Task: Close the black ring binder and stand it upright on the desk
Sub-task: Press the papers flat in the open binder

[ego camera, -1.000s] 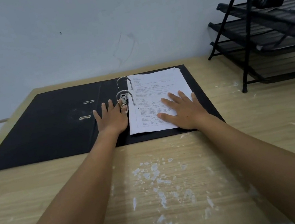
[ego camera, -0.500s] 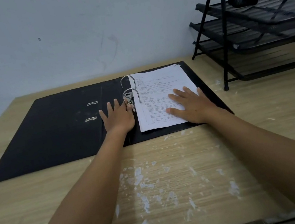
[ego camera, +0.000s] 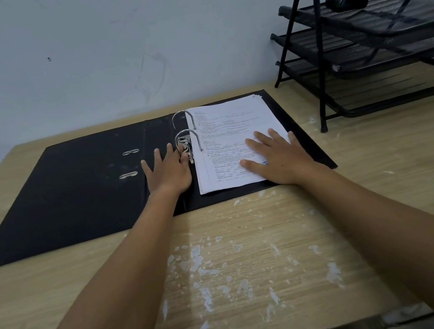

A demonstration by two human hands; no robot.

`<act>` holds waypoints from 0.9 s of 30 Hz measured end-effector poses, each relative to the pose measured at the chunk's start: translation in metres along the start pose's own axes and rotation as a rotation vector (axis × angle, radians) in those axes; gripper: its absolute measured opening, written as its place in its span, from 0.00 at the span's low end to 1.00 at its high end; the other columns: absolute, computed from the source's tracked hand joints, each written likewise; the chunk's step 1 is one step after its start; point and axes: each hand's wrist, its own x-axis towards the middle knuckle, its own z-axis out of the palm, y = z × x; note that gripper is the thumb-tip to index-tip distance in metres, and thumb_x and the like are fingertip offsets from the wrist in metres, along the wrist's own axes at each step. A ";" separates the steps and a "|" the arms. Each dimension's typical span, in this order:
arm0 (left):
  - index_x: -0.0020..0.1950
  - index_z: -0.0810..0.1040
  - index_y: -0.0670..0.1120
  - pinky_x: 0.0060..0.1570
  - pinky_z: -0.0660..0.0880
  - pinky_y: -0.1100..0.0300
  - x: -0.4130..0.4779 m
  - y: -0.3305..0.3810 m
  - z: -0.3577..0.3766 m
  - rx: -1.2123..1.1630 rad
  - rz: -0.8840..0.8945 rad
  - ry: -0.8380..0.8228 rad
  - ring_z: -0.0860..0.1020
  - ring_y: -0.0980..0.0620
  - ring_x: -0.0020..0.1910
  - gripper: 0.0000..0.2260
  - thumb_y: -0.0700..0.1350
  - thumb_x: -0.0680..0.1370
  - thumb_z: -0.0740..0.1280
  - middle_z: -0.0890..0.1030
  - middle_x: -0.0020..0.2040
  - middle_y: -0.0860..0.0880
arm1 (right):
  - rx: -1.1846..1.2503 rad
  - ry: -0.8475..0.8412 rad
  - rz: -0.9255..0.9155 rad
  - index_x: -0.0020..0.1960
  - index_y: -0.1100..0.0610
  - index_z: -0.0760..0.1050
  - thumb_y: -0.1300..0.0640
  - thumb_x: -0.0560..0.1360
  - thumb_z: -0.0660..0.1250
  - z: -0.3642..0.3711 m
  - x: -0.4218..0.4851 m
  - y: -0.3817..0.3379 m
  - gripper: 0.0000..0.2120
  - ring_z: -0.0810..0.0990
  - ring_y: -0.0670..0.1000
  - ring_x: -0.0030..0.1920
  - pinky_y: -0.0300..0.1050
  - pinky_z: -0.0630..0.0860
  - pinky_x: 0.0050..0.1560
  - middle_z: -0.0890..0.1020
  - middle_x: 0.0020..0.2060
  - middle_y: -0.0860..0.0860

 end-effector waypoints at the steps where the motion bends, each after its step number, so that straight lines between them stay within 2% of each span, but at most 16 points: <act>1: 0.78 0.54 0.54 0.74 0.39 0.39 0.000 0.002 0.000 -0.006 0.012 0.000 0.46 0.45 0.79 0.22 0.51 0.83 0.45 0.53 0.80 0.51 | -0.003 0.001 0.005 0.79 0.44 0.46 0.27 0.74 0.43 0.000 -0.001 0.002 0.38 0.39 0.51 0.79 0.62 0.36 0.75 0.44 0.79 0.46; 13: 0.78 0.56 0.52 0.75 0.40 0.40 -0.002 0.018 0.003 -0.048 0.047 0.009 0.47 0.45 0.79 0.22 0.51 0.83 0.47 0.54 0.80 0.49 | 0.036 0.001 0.011 0.79 0.43 0.48 0.27 0.73 0.45 -0.005 -0.003 0.020 0.38 0.40 0.49 0.78 0.59 0.36 0.75 0.46 0.79 0.45; 19: 0.79 0.54 0.47 0.76 0.42 0.44 -0.009 0.018 -0.002 -0.052 0.080 -0.031 0.46 0.45 0.79 0.24 0.51 0.83 0.48 0.52 0.80 0.47 | 0.029 -0.022 0.056 0.79 0.50 0.48 0.34 0.78 0.47 -0.010 0.000 0.004 0.35 0.39 0.54 0.79 0.59 0.35 0.75 0.46 0.80 0.51; 24: 0.78 0.55 0.46 0.76 0.45 0.44 -0.021 0.006 -0.008 -0.015 0.158 -0.046 0.49 0.46 0.79 0.26 0.55 0.83 0.50 0.54 0.80 0.46 | 0.025 -0.009 0.083 0.80 0.51 0.48 0.32 0.78 0.46 -0.010 -0.005 -0.005 0.37 0.42 0.54 0.79 0.58 0.39 0.76 0.47 0.80 0.51; 27: 0.78 0.57 0.47 0.77 0.47 0.45 -0.034 -0.008 -0.014 -0.002 0.191 -0.029 0.51 0.46 0.79 0.28 0.60 0.81 0.51 0.57 0.79 0.47 | 0.013 -0.030 0.107 0.79 0.52 0.52 0.31 0.77 0.48 -0.021 -0.008 -0.010 0.37 0.49 0.54 0.79 0.58 0.47 0.76 0.52 0.79 0.52</act>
